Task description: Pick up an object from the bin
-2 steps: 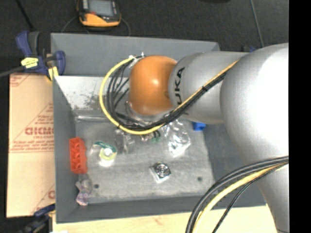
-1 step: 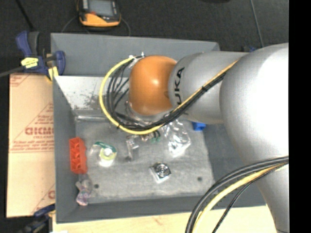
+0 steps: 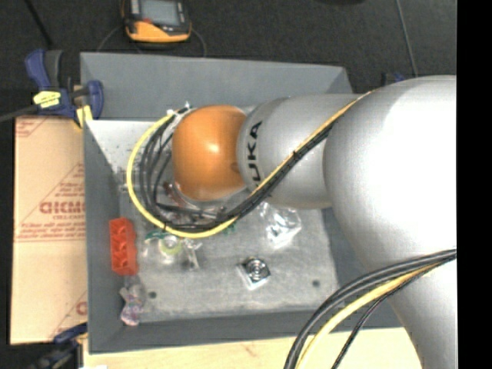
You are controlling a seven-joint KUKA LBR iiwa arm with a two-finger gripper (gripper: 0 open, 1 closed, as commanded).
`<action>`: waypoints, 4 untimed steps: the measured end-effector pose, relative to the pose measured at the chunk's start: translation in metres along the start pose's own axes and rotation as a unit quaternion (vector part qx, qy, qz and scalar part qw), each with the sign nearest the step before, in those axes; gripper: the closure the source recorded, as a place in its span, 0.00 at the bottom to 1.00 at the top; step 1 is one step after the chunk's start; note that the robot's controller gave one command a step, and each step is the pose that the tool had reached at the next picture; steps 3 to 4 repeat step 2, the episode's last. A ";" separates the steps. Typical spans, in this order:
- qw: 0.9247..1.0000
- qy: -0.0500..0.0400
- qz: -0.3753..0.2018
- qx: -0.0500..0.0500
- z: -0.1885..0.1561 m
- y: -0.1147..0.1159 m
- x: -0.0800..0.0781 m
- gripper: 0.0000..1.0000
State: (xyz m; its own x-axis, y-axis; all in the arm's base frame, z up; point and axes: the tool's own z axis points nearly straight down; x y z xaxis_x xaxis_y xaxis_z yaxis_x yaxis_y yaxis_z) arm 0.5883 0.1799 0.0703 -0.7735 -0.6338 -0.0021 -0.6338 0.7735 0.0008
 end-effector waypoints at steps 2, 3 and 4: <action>1.000 -0.005 0.010 0.003 -0.158 0.006 -0.014 1.00; 1.000 -0.005 0.010 0.003 -0.158 0.006 -0.014 1.00; 1.000 -0.005 0.010 0.003 -0.158 0.006 -0.014 1.00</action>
Offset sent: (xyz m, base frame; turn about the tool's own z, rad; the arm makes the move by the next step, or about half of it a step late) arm 0.0000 0.0000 0.0000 0.0000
